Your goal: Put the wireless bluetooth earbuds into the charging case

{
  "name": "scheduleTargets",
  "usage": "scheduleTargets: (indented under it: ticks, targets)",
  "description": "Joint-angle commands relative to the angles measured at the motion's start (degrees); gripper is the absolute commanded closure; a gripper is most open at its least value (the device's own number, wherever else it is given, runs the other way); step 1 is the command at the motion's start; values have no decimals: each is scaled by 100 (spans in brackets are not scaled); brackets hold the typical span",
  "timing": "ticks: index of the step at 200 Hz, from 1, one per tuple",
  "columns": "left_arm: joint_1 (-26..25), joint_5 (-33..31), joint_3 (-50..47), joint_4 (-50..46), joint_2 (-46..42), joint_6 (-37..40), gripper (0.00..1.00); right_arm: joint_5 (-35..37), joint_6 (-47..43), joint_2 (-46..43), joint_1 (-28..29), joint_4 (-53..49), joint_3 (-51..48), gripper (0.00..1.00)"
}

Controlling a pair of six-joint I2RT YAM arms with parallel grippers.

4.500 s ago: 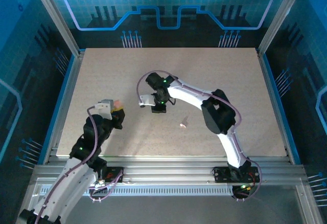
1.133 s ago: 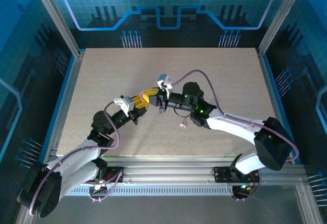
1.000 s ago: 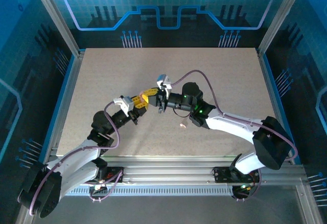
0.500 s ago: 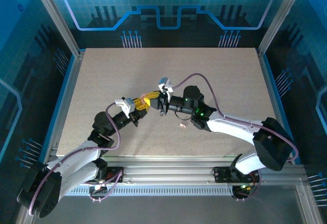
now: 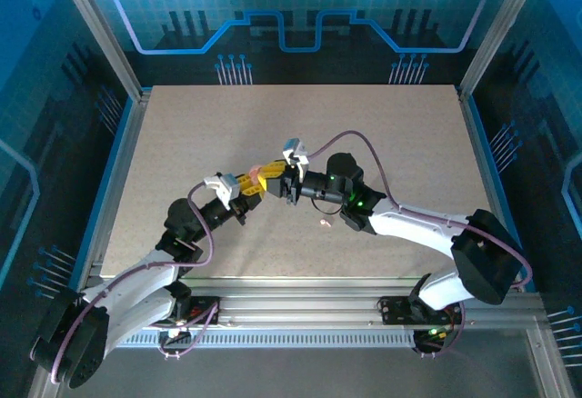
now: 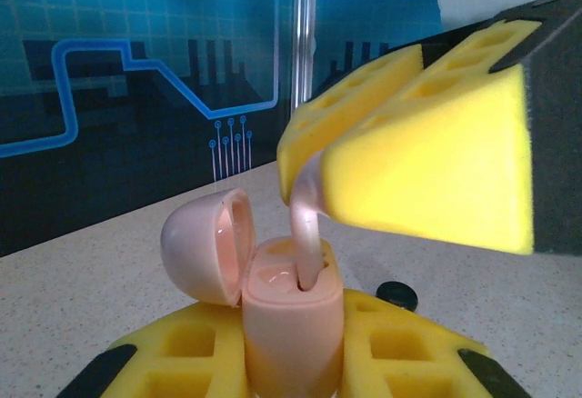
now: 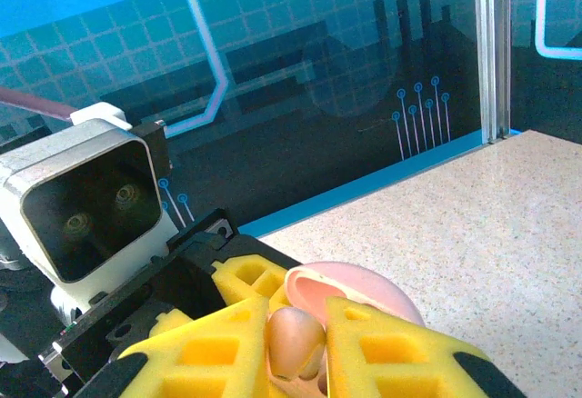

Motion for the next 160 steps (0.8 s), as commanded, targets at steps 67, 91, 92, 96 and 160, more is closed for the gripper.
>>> scheduleTargets:
  ticks: [67, 91, 92, 96, 160]
  targets:
    - [27, -47, 36, 349, -174, -71, 84, 49, -18, -27, 43, -281, 123, 74]
    - [25, -34, 36, 329, -180, -64, 84, 58, -35, -8, 46, -290, 191, 74]
    - [25, -32, 33, 323, -180, -63, 84, 54, -36, -4, 48, -294, 193, 74]
    - [25, -29, 43, 317, -180, -62, 84, 52, -43, -7, 50, -301, 203, 74]
    - [26, -102, 43, 253, -163, -44, 84, 62, -49, -167, 45, -316, 155, 60]
